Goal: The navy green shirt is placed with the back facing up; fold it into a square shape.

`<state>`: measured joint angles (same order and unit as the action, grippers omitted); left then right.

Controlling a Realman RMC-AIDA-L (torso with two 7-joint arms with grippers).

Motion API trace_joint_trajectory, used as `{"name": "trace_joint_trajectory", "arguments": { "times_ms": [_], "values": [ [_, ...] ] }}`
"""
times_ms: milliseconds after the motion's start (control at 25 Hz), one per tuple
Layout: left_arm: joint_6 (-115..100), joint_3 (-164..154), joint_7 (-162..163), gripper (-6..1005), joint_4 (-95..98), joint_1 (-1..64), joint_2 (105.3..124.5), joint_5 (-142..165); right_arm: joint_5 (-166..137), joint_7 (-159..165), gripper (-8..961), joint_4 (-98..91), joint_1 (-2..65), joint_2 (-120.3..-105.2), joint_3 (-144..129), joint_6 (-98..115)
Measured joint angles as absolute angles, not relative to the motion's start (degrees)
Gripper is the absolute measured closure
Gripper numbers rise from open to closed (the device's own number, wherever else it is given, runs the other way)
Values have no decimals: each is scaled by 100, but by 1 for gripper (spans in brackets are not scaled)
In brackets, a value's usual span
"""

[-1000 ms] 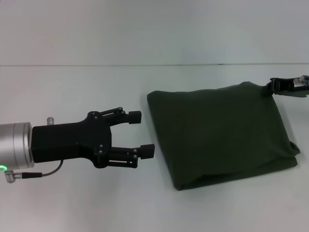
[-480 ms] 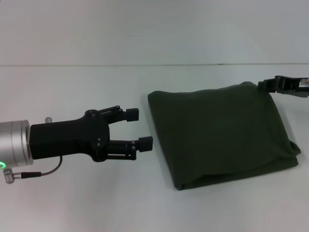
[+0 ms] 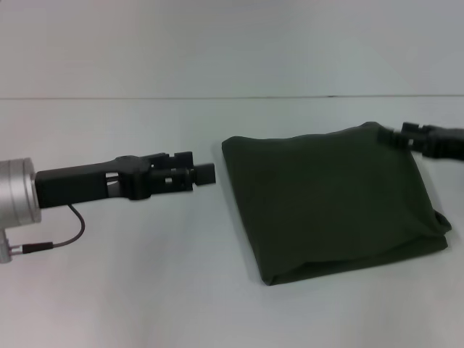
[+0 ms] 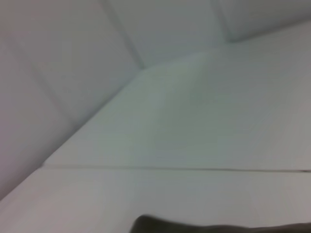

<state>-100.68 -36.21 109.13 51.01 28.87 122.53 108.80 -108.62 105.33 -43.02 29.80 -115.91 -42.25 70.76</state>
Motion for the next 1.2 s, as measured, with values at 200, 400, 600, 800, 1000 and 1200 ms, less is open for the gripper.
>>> {"name": "trace_joint_trajectory", "arguments": {
  "times_ms": [200, 400, 600, 800, 1000, 1200],
  "values": [
    [-9413, -3589, 12058, 62, 4671, 3158, 12113, 11281, -10760, 8766, 163, -4461, 2556, -11882, -4167, 7784],
    [-8713, -3633, 12354, 63, 4330, 3391, 12036, 11569, -10765, 7570, 59, -4360, 2253, -11960, -4157, 8366],
    [-8015, -3743, 12453, 65, 4058, 3636, 12000, 11686, -10692, 6923, 29, -4314, 2004, -11984, -4064, 8562],
    [-7438, -4048, 12503, 67, 3785, 3851, 11999, 11722, -10487, 6433, 30, -4262, 1821, -11991, -3783, 8801],
    [-7118, -4346, 12432, 66, 3731, 4009, 12093, 11722, -10436, 6050, 30, -4171, 1734, -11994, -3536, 9052],
    [-6987, -4436, 12429, 66, 3677, 4121, 12143, 11716, -10434, 5826, 30, -4043, 1697, -12002, -3442, 9098]
  ]
}}
